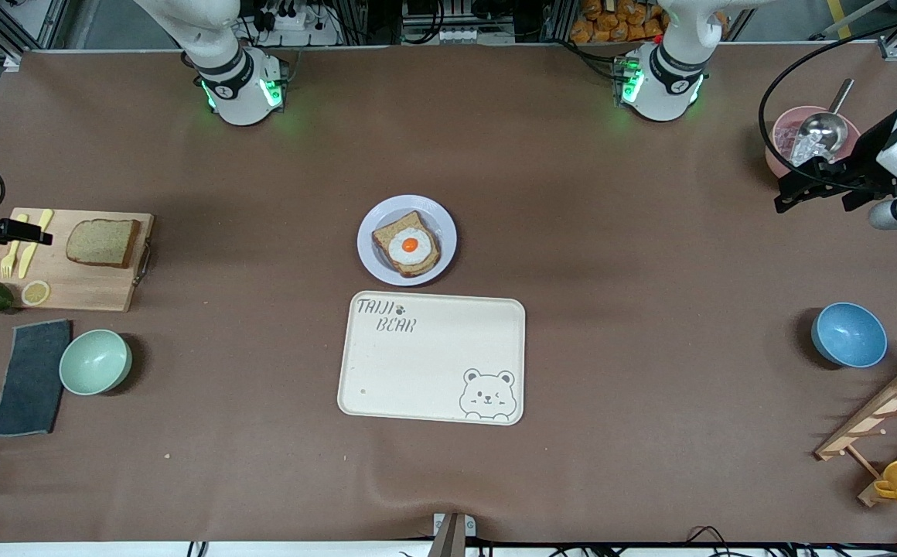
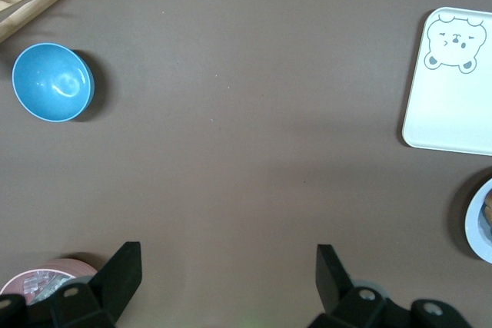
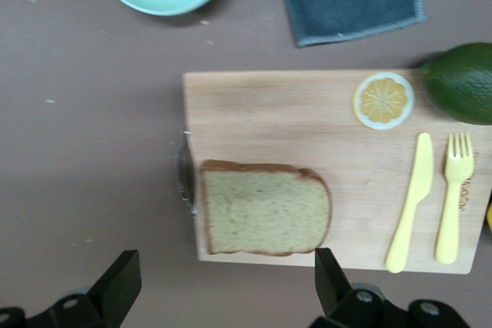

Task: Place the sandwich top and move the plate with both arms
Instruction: 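Lower the right gripper and grasp the bread slice on the board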

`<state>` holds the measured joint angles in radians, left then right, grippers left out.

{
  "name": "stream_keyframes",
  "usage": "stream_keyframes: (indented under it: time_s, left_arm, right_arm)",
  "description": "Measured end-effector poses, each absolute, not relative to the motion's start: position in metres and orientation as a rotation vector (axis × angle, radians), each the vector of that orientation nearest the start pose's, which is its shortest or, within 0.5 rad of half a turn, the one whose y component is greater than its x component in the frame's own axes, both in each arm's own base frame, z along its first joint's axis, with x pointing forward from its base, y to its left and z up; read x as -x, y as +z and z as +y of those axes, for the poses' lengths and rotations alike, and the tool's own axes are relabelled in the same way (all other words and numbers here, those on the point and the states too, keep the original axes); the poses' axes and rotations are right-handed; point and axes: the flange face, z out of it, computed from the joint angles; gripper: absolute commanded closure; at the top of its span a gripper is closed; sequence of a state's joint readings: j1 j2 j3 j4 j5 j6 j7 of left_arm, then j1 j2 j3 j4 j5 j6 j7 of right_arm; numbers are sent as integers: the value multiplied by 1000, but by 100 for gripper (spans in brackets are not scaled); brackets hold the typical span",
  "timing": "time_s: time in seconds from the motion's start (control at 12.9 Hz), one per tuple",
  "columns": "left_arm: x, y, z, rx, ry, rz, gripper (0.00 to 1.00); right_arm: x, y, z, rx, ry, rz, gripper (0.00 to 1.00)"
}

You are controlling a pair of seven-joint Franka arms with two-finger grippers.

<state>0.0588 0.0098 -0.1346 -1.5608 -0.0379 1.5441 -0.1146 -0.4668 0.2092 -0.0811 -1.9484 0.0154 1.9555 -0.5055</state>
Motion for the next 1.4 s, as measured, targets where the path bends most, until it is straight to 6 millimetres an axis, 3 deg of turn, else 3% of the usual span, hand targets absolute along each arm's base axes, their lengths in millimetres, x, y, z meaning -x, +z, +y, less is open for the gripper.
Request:
stream_keyframes:
  time_s: [0.16, 0.54, 1.01, 1.4]
  left_arm:
    - [-553, 622, -42, 3177, 48, -72, 0]
    - [-553, 621, -39, 3177, 49, -80, 0]
    - [-553, 617, -39, 3176, 62, -80, 0]
    - [-553, 618, -42, 3181, 63, -74, 0]
  right_arm:
    - [-478, 337, -314, 3031, 251, 57, 0]
    - [-459, 260, -348, 3006, 292, 69, 0]
    - [-447, 235, -362, 3008, 338, 72, 0]
    - [-442, 212, -361, 2981, 385, 64, 0]
